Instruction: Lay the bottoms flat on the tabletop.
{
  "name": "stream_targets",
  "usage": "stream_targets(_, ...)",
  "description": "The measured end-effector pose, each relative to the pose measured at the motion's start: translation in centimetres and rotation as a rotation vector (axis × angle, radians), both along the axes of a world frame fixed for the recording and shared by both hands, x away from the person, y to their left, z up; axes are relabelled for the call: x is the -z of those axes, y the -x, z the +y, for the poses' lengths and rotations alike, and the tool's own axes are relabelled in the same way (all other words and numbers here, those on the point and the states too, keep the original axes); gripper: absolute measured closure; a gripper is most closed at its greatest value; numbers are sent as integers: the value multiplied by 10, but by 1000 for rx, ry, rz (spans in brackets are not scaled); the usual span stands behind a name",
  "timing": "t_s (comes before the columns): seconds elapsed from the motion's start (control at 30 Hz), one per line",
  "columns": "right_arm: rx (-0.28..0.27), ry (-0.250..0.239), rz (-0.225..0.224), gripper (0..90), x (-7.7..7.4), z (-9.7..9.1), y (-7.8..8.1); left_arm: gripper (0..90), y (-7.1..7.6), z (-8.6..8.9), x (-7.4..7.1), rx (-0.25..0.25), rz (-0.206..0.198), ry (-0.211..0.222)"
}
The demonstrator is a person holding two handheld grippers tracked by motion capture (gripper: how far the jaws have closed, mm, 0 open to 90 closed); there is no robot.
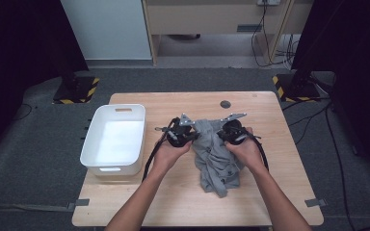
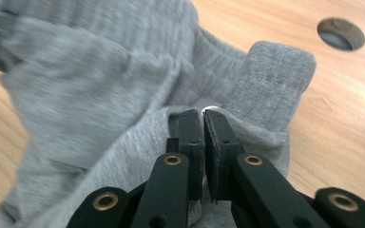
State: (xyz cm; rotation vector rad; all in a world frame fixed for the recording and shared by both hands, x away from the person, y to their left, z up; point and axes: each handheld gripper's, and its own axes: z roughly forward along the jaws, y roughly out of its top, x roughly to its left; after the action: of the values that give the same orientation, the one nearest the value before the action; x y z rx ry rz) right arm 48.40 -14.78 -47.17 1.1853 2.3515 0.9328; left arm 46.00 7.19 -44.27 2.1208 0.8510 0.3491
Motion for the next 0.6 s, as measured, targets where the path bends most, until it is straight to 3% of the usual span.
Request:
stream_targets(0.2, -26, -14, -27, 870, -12, 6, 3, 882, -3, -1, -5, -5, -2, -19)
stream_targets(0.6, -7, -24, -62, 872, -32, -13, 5, 885, -9, 21, -6, -51, 5, -27)
